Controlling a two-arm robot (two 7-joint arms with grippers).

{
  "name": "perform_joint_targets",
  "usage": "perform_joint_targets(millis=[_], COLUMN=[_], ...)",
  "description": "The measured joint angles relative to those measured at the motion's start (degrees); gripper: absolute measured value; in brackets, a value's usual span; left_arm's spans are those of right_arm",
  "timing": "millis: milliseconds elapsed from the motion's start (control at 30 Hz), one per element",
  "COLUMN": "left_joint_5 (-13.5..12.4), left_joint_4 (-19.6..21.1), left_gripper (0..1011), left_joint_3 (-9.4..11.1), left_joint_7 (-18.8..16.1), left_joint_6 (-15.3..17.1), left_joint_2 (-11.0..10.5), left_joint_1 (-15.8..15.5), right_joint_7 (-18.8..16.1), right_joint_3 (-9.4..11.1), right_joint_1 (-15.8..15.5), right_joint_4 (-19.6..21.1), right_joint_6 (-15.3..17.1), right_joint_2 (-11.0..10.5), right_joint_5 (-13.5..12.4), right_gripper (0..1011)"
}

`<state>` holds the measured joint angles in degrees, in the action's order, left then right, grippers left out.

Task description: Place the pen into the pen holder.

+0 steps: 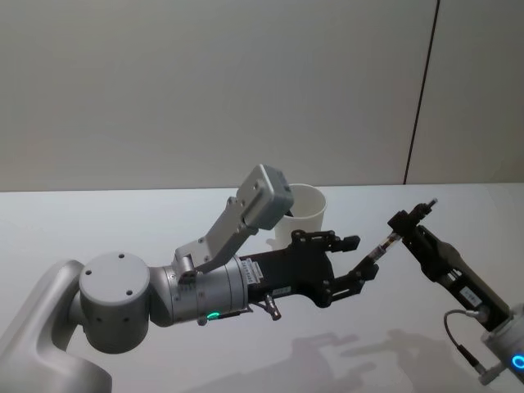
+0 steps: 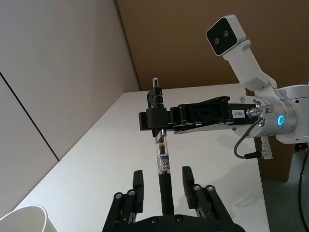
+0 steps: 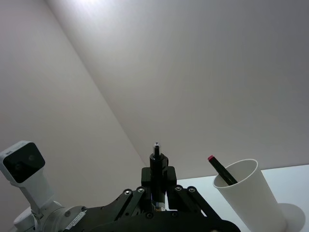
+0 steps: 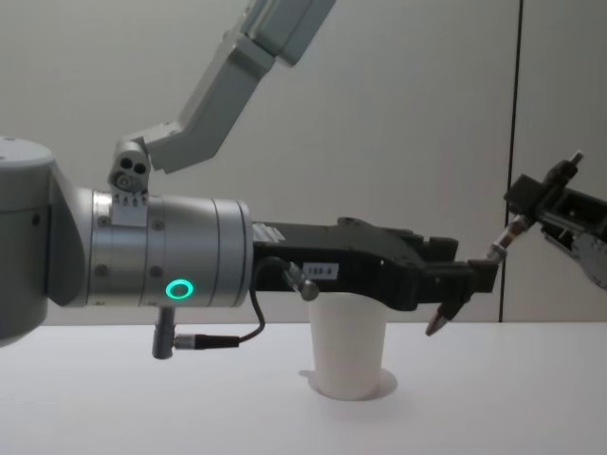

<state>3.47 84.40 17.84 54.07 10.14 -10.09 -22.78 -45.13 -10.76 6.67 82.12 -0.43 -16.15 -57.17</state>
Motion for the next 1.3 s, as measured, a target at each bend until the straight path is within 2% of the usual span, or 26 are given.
perform_joint_targets(millis=[167, 200, 333, 367, 600, 1000, 1300], left_joint_5=[0.0, 0.0, 0.0, 0.0, -0.1, -0.1, -0.1], left_joint_4=[0.0, 0.0, 0.0, 0.0, 0.0, 0.0, 0.0], left_gripper=[639, 697, 776, 830, 1003, 1004, 1004], left_joint_3=[0.0, 0.0, 0.0, 0.0, 0.0, 0.0, 0.0], left_joint_7=[0.0, 0.0, 0.0, 0.0, 0.0, 0.0, 0.0], left_joint_6=[0.0, 0.0, 0.0, 0.0, 0.0, 0.0, 0.0], left_joint_2=[0.0, 0.0, 0.0, 0.0, 0.0, 0.0, 0.0], left_joint_1=[0.0, 0.0, 0.0, 0.0, 0.0, 0.0, 0.0], right_joint_7=[0.1, 0.2, 0.5, 0.6, 1.5, 2.9, 3.3], right_joint_3=[-0.1, -0.1, -0.1, -0.1, 0.2, 1.4, 2.2], right_joint_1=[0.0, 0.0, -0.1, -0.1, 0.1, 1.5, 2.8], right_joint_4=[0.2, 0.2, 0.6, 0.6, 1.4, 2.5, 2.6], right_joint_6=[-0.2, -0.3, -0.7, -0.8, -1.5, -1.7, -1.5], right_joint_2=[-0.1, -0.2, -0.4, -0.5, -1.2, -3.1, -4.3], right_joint_5=[0.2, 0.2, 0.9, 1.1, 3.3, 7.5, 9.6], right_gripper=[166, 166, 166, 166, 166, 166, 166])
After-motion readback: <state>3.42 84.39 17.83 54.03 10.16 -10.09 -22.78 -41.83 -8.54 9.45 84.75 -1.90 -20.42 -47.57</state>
